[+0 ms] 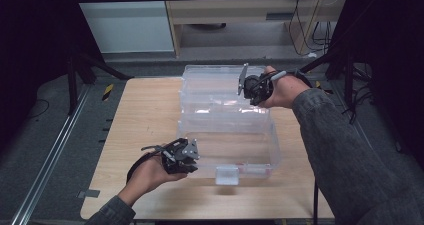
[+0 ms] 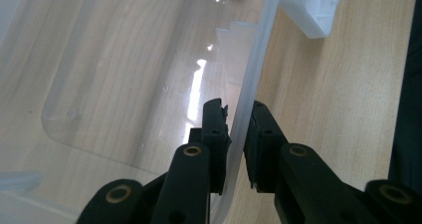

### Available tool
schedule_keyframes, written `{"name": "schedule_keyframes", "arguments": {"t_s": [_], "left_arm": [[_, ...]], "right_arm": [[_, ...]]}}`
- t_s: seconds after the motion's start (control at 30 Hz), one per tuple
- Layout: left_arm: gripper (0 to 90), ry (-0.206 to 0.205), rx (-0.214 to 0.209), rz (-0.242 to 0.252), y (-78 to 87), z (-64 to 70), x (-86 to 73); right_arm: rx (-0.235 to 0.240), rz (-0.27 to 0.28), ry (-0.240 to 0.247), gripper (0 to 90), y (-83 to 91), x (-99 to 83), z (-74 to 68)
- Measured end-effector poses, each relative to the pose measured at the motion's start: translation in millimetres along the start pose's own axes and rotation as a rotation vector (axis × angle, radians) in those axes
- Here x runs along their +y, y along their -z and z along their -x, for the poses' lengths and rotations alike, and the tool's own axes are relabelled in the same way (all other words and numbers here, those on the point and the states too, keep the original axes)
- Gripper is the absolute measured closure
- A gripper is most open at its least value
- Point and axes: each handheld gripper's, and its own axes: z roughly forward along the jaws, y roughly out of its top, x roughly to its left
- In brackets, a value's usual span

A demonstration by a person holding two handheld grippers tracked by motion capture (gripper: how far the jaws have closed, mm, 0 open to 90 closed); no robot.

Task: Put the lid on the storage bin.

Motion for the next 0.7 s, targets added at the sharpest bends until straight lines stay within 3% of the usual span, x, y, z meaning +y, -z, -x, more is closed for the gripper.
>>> {"name": "schedule_keyframes", "arguments": {"t_s": [0.47,0.53,0.57,0.7], "left_arm": [[78.4,0.011,0.016,-0.008,-2.6,-0.1,0.3],[78.3,0.032,0.011,-0.01,-2.7,0.6,0.0],[78.3,0.015,0.016,-0.007,-2.9,-0.7,0.3],[78.2,0.015,0.017,-0.01,-3.0,-0.5,0.4]], "right_arm": [[-0.009,0.046,0.05,87.3,18.7,-0.4,-25.7],[-0.013,0.044,0.061,87.3,21.5,-0.1,-30.6],[-0.017,0.046,0.063,87.2,22.3,-0.3,-33.1],[-0.032,0.066,0.068,87.3,25.3,-2.3,-42.5]]}}
